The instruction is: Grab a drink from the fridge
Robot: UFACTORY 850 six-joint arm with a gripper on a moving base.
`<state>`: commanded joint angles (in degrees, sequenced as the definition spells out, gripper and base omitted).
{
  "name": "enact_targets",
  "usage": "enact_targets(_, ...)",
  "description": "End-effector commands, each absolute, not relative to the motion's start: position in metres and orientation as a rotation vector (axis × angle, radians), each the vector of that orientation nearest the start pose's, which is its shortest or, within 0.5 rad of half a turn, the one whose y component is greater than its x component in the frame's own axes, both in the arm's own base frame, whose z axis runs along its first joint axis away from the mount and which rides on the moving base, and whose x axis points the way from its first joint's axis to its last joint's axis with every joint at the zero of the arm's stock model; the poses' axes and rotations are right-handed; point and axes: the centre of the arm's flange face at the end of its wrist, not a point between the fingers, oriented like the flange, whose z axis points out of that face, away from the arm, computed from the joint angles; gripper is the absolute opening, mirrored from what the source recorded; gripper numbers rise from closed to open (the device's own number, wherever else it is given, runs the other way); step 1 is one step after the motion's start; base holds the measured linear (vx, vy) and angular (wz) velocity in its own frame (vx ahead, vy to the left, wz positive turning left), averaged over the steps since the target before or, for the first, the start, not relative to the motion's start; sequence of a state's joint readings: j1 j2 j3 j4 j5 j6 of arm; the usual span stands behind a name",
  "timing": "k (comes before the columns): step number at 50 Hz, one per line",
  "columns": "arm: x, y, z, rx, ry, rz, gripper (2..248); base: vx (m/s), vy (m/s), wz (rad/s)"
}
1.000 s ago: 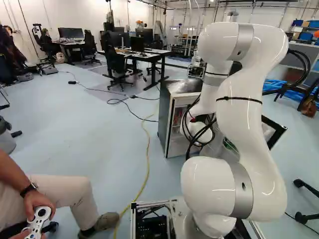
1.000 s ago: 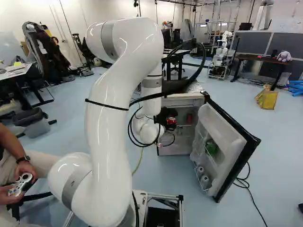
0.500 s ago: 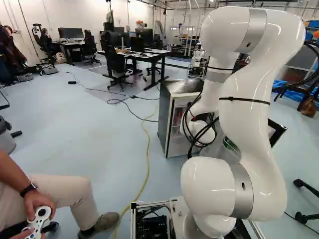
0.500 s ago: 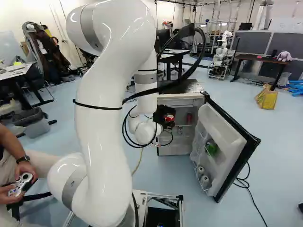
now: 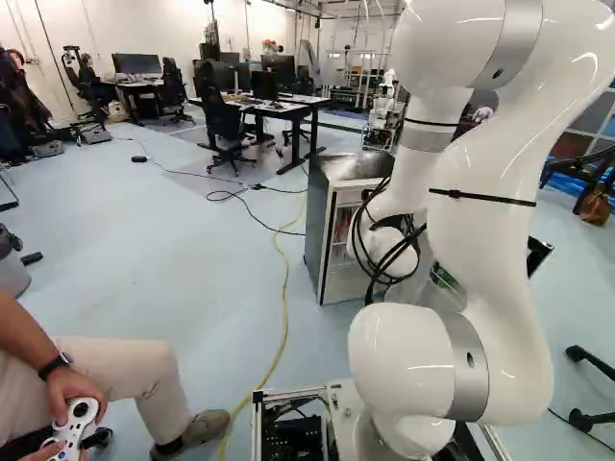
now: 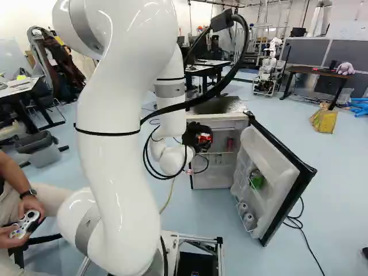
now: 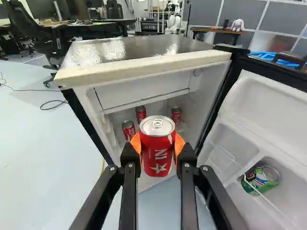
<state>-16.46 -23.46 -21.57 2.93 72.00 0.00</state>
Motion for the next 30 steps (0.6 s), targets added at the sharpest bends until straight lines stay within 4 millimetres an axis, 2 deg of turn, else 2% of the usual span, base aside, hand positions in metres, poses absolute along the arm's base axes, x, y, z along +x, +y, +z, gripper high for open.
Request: enact_targets(30,0.355,-0.107,0.293,-2.623,0.441,-2.023,87,0.000,0.000,0.000)
